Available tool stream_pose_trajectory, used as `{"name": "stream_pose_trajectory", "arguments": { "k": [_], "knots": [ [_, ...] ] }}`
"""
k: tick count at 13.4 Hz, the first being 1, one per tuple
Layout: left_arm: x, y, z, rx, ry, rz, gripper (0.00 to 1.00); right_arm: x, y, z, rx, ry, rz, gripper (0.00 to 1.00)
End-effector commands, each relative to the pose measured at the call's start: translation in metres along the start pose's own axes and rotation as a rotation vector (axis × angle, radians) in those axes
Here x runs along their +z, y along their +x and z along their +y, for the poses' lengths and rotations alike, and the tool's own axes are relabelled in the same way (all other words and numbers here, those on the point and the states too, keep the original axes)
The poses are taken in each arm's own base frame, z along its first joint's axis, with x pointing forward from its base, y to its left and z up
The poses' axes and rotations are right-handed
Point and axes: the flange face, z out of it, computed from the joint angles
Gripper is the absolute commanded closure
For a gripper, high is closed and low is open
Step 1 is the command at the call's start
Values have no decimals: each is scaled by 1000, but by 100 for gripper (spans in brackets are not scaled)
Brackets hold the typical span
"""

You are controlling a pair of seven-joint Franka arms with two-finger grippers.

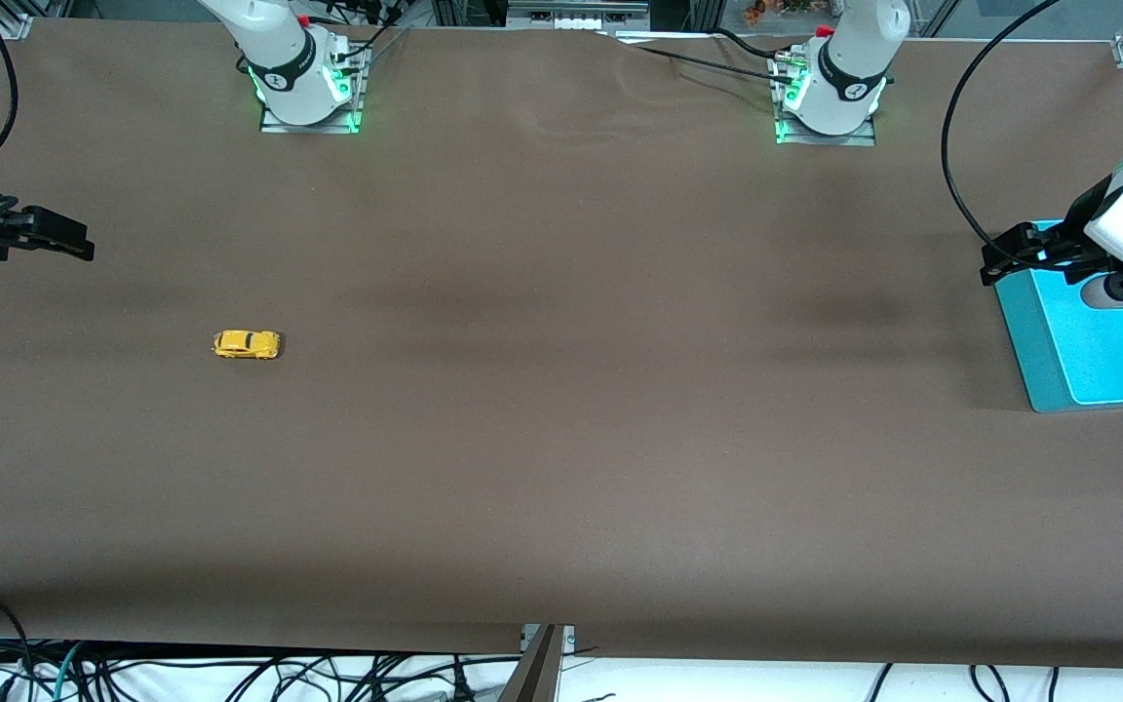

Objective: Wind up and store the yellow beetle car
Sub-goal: 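Move the right gripper toward the yellow toy car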

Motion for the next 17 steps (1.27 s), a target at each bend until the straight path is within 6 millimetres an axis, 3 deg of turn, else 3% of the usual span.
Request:
{"name": "stream_pose_trajectory", "arguments": {
  "k": [1, 3, 8, 13, 17],
  "knots": [
    [-6, 2, 0, -6, -27, -4, 0, 1, 0, -11, -7, 15, -6, 0],
    [-6, 2, 0, -6, -27, -4, 0, 14, 1, -22, -38, 26, -67, 0],
    [-6, 2, 0, -6, -27, -4, 0, 23, -9, -39, -100, 62, -167, 0],
    [-5, 2, -1, -9, -27, -5, 0, 92, 32, -36, -715, 102, -230, 0],
    [-6, 2, -1, -9, -27, -4, 0, 155, 59, -32, -1076, 119, -183, 0]
  ]
}}
